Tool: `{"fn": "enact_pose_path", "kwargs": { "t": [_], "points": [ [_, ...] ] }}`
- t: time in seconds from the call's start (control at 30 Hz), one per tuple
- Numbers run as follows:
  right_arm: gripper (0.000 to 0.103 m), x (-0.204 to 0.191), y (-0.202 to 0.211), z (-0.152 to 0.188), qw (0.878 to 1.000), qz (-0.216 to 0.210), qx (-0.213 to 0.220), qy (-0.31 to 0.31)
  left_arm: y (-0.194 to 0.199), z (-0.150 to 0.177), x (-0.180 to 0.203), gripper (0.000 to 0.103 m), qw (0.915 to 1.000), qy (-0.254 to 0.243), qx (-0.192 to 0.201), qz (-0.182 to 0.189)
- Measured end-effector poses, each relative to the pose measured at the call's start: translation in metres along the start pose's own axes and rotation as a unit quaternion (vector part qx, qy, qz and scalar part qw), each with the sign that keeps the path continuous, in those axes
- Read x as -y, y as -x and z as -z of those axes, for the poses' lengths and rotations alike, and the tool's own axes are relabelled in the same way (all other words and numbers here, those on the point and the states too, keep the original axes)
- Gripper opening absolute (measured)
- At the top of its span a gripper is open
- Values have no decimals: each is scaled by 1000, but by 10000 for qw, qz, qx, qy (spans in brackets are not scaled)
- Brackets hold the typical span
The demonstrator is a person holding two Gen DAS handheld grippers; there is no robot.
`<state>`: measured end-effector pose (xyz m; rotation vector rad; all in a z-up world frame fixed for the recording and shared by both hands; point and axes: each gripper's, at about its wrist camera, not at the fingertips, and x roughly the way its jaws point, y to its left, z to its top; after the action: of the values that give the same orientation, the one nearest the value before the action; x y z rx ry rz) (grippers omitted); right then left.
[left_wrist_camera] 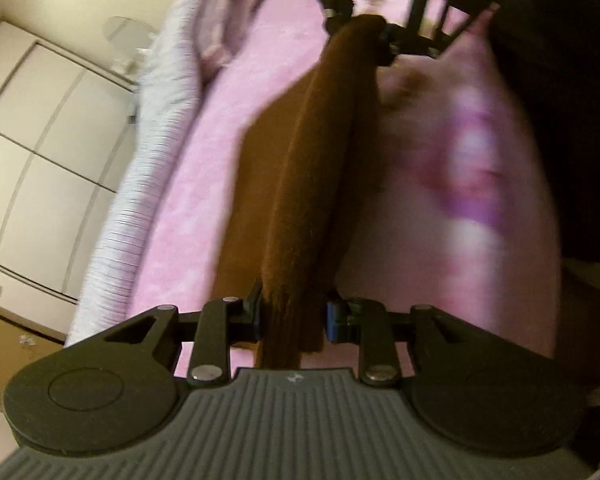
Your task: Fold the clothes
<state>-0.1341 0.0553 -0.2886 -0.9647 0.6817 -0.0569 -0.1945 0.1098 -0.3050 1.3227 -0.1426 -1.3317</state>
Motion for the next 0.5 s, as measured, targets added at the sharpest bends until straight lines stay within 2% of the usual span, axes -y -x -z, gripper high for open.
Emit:
{"fn": "enact_pose_path", "kwargs": {
  "t": [0.07,0.1,0.17,0.2,0.3,0.5],
  "points": [
    [28,-19,-3,11,9996,-134,-183,178,-3,4,21,24,9999,-74,-82,-95],
    [28,-24,0,14,9997,16,-106,221,-4,6,27,24,9998,-70,-116,-157],
    [30,-20,5,13,9999,20,-143,96,-1,9,23,25,9996,156,-184,-167],
    [34,-16,7,14,9998,7,-174,15,1,12,21,26,9993,265,-224,-162],
    [40,-5,17,23,9987,-84,-440,-237,15,31,9,26,9970,607,-478,-73],
    [40,21,37,56,9877,150,-1202,-993,38,76,-22,26,9844,1466,-958,-182]
  ]
}}
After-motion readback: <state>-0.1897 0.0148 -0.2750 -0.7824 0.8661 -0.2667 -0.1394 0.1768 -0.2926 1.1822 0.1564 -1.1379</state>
